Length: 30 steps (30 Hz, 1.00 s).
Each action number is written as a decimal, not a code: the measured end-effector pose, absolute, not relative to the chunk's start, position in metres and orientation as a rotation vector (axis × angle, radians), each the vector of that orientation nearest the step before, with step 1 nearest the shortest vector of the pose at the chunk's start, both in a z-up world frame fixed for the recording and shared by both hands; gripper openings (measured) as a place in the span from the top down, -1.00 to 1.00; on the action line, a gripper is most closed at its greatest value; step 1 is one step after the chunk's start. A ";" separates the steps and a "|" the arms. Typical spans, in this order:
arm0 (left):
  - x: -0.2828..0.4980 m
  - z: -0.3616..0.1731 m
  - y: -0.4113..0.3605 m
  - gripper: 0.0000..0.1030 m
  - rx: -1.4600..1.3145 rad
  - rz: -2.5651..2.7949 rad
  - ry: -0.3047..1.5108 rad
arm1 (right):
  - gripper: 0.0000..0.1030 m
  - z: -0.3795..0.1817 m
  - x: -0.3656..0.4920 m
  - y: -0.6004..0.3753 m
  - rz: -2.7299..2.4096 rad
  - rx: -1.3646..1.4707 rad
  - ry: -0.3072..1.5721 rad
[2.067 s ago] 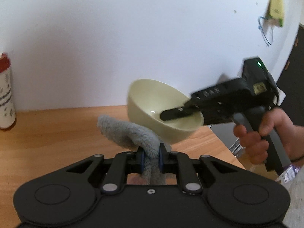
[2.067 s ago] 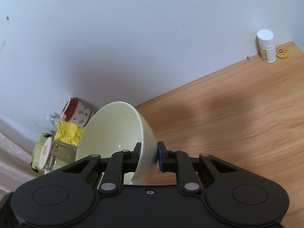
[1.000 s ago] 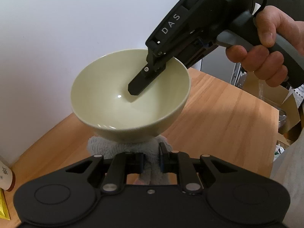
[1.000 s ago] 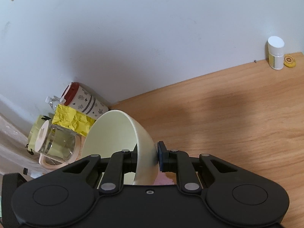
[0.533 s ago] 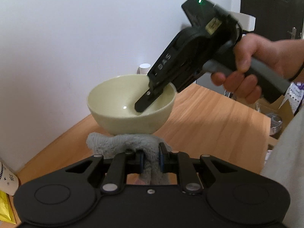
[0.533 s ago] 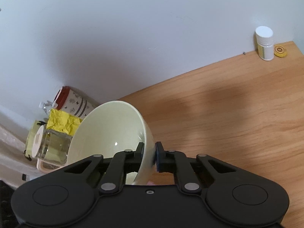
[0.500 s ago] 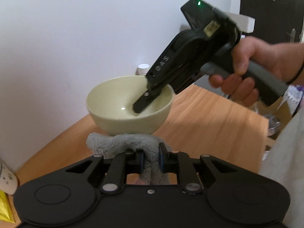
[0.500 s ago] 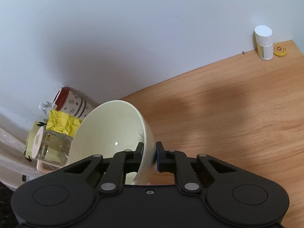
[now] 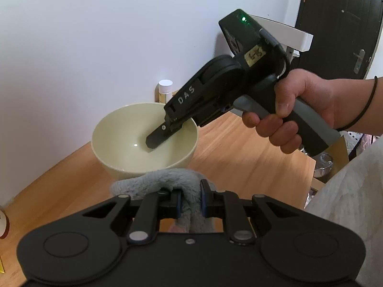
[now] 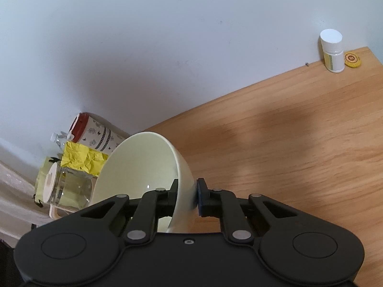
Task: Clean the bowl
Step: 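Hold the cloth under the bowl with the left tool while the right tool turns the bowl on it, then wipe the cloth across the bowl's outer wall with the left tool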
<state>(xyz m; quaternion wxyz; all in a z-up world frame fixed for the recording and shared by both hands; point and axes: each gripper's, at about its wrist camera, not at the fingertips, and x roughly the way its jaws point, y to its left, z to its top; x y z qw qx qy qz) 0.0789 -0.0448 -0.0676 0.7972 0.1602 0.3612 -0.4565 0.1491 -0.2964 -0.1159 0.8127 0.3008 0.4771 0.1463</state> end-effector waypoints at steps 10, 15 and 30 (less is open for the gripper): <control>0.086 -0.098 -0.045 0.72 0.477 -0.982 0.762 | 0.66 -0.112 0.143 -0.293 0.389 0.586 1.032; 0.093 -0.096 -0.033 0.73 0.435 -0.940 0.750 | 0.66 -0.116 0.143 -0.300 0.403 0.598 1.056; 0.140 -0.106 0.036 0.76 -0.423 -0.750 0.959 | 0.63 -0.152 0.125 -0.313 0.368 0.839 1.150</control>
